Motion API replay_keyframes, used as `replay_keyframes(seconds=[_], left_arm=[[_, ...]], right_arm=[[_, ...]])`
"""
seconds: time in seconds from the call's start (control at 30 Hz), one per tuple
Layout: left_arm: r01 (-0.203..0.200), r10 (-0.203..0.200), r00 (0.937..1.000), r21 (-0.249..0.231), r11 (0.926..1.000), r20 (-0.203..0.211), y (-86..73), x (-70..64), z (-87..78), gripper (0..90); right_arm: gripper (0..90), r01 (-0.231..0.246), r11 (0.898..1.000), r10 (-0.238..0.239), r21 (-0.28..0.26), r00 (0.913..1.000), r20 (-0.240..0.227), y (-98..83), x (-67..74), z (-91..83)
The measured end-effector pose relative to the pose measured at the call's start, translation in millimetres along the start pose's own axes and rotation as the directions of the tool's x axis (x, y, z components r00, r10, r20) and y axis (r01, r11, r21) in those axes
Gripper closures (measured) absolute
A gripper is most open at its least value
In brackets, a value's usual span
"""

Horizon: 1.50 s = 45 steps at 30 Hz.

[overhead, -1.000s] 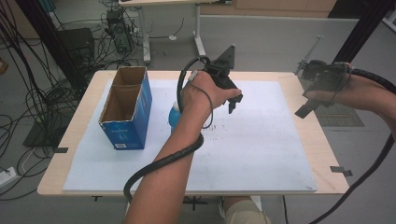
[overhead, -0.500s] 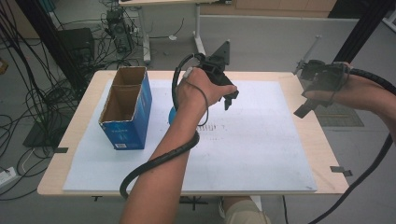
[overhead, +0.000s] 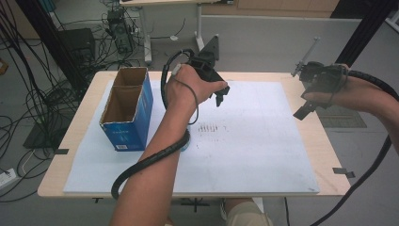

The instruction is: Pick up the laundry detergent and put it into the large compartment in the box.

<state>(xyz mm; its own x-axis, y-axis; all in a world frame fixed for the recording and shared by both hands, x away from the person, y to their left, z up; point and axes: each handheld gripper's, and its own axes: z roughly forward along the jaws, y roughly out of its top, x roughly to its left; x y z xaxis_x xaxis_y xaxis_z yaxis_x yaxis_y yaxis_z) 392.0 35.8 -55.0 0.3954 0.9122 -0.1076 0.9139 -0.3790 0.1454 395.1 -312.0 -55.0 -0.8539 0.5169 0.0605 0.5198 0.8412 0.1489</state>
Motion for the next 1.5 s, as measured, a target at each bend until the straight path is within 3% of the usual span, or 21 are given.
replay_keyframes(seconds=[0.37,0.67,1.2,1.5], left_arm=[[0.04,-0.04,0.999,-0.015,0.9991,-0.019,-7.1,20.5,-12.9,5.6],[0.069,-0.069,0.9971,-0.022,0.9974,-0.032,-11.0,31.8,-14.5,5.6],[0.104,-0.105,0.9941,-0.016,0.9944,-0.028,-11.2,54.4,-3.7,5.6],[0.117,-0.117,0.993,0.001,0.9931,-0.013,-9.2,64.2,12.0,5.6]], right_arm=[[10.1,0.002,1.0,-0.002,-0.001,1.0,0.0,1.0,0.7,1.1],[10.1,0.002,1.0,-0.002,-0.002,1.0,0.0,1.5,1.4,1.0],[10.1,-0.008,1.0,0.008,0.0,0.9999,0.006,0.7,1.7,0.0],[10.2,-0.007,1.0,0.007,0.002,1.0,0.004,2.5,1.8,1.3]])
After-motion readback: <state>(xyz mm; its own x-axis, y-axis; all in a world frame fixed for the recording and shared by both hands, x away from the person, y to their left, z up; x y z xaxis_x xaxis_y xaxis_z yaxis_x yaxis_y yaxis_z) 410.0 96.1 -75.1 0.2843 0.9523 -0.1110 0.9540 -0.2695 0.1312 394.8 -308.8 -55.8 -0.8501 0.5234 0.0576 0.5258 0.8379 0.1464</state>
